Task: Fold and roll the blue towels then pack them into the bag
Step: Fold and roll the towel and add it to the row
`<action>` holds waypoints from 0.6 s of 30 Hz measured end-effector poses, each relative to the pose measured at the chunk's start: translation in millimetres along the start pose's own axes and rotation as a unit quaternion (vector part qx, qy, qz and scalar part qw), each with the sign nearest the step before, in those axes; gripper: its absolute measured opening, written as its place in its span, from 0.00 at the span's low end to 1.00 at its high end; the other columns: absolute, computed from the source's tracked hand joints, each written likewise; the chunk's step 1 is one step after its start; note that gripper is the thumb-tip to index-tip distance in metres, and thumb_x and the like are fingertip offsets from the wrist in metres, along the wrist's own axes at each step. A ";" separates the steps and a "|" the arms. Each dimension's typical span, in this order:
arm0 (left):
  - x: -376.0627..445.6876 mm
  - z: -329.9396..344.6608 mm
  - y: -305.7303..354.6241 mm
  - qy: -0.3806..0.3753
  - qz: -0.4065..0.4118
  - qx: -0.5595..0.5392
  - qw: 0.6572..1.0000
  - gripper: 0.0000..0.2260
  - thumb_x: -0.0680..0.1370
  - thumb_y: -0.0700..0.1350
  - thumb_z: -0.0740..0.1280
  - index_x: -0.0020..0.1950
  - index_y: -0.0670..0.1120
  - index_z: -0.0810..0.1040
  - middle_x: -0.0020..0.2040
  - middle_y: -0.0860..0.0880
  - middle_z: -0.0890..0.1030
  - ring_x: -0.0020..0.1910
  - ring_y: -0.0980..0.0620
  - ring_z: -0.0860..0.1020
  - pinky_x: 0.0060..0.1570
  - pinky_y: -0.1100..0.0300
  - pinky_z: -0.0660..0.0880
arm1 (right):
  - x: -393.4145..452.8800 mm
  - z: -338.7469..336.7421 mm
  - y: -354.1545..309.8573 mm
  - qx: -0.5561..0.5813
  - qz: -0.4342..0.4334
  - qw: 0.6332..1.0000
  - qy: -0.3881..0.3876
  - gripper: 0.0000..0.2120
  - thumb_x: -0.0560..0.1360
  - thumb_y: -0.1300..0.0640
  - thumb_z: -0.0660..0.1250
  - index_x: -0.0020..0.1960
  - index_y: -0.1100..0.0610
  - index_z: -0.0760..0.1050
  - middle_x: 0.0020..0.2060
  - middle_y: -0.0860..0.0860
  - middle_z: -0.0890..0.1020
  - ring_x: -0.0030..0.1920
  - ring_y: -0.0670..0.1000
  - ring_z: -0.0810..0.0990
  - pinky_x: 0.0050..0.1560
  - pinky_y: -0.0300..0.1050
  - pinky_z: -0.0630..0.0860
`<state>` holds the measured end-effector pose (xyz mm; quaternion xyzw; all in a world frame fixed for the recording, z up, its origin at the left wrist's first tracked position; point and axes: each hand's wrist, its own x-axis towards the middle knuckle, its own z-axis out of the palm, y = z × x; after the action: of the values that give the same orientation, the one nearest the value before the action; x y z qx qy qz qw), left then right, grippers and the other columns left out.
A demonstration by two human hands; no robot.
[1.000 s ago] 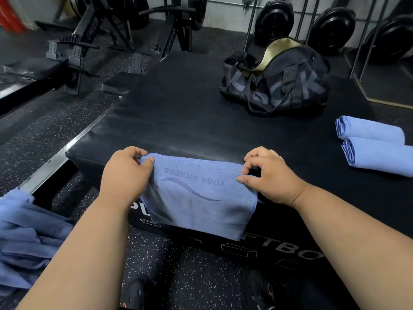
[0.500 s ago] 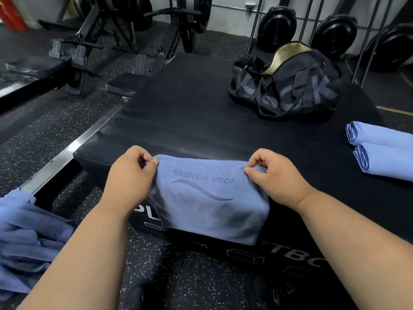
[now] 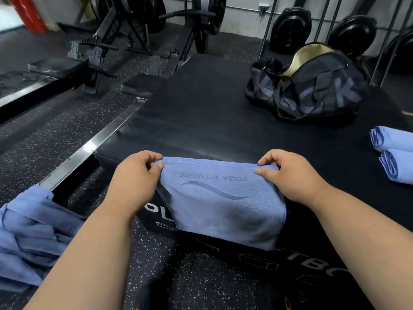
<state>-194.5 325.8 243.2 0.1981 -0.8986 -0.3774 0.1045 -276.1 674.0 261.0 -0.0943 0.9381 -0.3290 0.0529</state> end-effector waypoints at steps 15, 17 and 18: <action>14.4 -8.7 -4.4 0.004 -0.042 -0.002 0.999 0.02 0.80 0.51 0.71 0.49 0.56 0.83 0.44 0.58 0.84 0.45 0.58 0.81 0.48 0.57 0.75 | -2.8 -10.0 -2.5 -0.020 0.012 0.999 -0.038 0.06 0.74 0.52 0.75 0.40 0.49 0.81 0.34 0.46 0.83 0.30 0.41 0.74 0.38 0.42 0.73; 15.4 -8.8 -4.0 -0.001 -0.052 -0.015 0.999 0.01 0.79 0.51 0.71 0.49 0.56 0.83 0.43 0.57 0.84 0.45 0.57 0.81 0.47 0.57 0.75 | -3.8 -10.8 -0.6 -0.012 0.014 0.999 -0.044 0.05 0.76 0.54 0.74 0.41 0.49 0.81 0.35 0.45 0.84 0.31 0.41 0.75 0.38 0.40 0.74; 16.1 -8.0 -3.9 -0.002 -0.054 -0.019 0.998 0.01 0.79 0.51 0.71 0.50 0.55 0.83 0.43 0.57 0.84 0.44 0.56 0.81 0.46 0.57 0.75 | -4.0 -11.2 0.0 -0.006 0.017 0.999 -0.043 0.05 0.76 0.54 0.74 0.42 0.49 0.82 0.35 0.45 0.84 0.31 0.40 0.76 0.37 0.38 0.73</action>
<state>-205.2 311.2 246.6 0.2441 -0.8792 -0.4000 0.0862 -274.0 681.6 269.8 -0.0930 0.9384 -0.3180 0.0980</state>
